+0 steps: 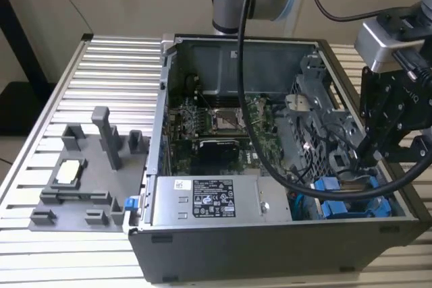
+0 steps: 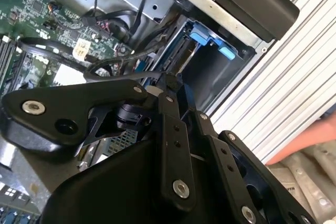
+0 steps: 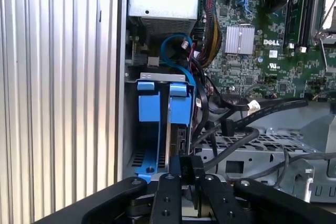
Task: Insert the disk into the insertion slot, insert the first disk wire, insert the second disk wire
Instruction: 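Insert the first disk wire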
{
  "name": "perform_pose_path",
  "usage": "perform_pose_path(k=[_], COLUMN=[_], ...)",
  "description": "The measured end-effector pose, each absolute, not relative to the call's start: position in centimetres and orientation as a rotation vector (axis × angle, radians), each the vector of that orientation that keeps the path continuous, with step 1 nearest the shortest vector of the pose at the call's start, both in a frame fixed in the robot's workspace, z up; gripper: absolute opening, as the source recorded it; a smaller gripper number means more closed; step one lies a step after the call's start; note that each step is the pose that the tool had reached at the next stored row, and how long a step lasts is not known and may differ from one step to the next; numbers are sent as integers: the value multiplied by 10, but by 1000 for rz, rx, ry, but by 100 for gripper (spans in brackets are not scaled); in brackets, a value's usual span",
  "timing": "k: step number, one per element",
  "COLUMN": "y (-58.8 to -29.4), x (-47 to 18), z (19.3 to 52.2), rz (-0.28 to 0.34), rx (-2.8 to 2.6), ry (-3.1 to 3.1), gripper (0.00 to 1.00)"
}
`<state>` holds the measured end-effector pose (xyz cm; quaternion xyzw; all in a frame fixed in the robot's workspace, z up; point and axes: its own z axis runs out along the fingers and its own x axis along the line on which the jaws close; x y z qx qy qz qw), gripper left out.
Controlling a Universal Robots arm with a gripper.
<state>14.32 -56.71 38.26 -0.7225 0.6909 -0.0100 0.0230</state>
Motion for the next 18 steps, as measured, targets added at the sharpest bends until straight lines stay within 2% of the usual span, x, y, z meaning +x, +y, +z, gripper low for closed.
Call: perform_pose_path(k=[18], y=[-567], x=[160], z=[369], rz=[33], rx=[-2246], ry=[2179], gripper=[19])
